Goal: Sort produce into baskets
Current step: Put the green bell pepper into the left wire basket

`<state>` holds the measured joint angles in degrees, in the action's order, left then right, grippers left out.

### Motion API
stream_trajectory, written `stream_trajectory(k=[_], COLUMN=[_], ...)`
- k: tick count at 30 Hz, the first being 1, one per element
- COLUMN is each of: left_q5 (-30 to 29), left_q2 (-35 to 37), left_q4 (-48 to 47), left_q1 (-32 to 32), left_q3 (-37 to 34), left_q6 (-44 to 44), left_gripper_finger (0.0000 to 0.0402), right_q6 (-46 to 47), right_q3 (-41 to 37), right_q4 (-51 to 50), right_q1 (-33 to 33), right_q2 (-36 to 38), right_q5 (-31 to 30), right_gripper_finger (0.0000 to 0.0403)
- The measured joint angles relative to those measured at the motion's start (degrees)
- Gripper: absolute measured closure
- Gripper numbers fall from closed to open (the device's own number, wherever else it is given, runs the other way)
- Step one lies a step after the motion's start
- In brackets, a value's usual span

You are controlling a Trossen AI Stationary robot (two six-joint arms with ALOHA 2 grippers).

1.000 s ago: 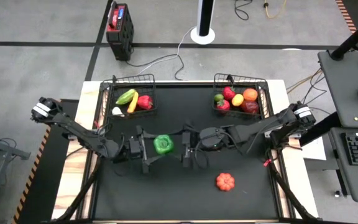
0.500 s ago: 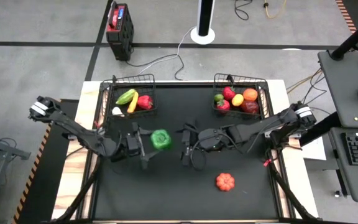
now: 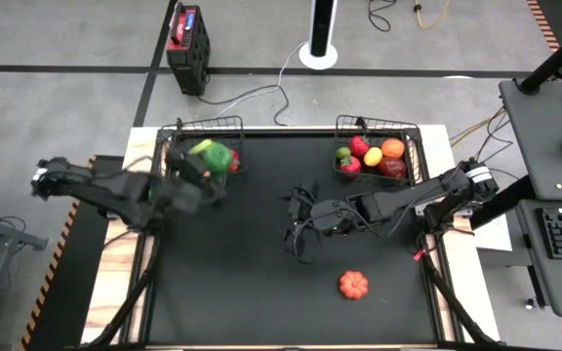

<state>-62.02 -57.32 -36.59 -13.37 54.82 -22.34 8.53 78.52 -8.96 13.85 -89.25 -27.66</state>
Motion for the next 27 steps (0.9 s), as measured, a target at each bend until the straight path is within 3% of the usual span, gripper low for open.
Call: stream_trajectory(k=[5,10,13,20,27], left_q5=[15.0,35.2,43.4,47.6,47.6], left_q2=[-1.0,-3.5,-6.1,-12.6,-19.4], left_q4=[-17.1,-18.1,-18.1,-18.0,-17.9], left_q1=[16.4,34.4,43.5,53.5,54.9], left_q3=[6.4,5.6,5.3,5.3,5.3], left_q6=[-6.7,3.0,10.2,19.7,24.1], left_gripper_finger=[0.0093,0.0093,0.0093,0.0093,0.0084], right_q6=[0.0,0.0,0.1,0.6,0.6], right_q3=[0.0,0.0,0.0,0.0,0.0], right_q4=[-0.1,-0.6,-1.8,-3.1,-3.2], right_q1=[0.0,0.0,0.0,0.0,0.0], right_q2=[0.0,0.0,0.0,0.0,0.0], right_q5=[0.0,0.1,0.2,0.6,0.7], right_gripper_finger=[0.0048,0.0048,0.0048,0.0048,0.0048])
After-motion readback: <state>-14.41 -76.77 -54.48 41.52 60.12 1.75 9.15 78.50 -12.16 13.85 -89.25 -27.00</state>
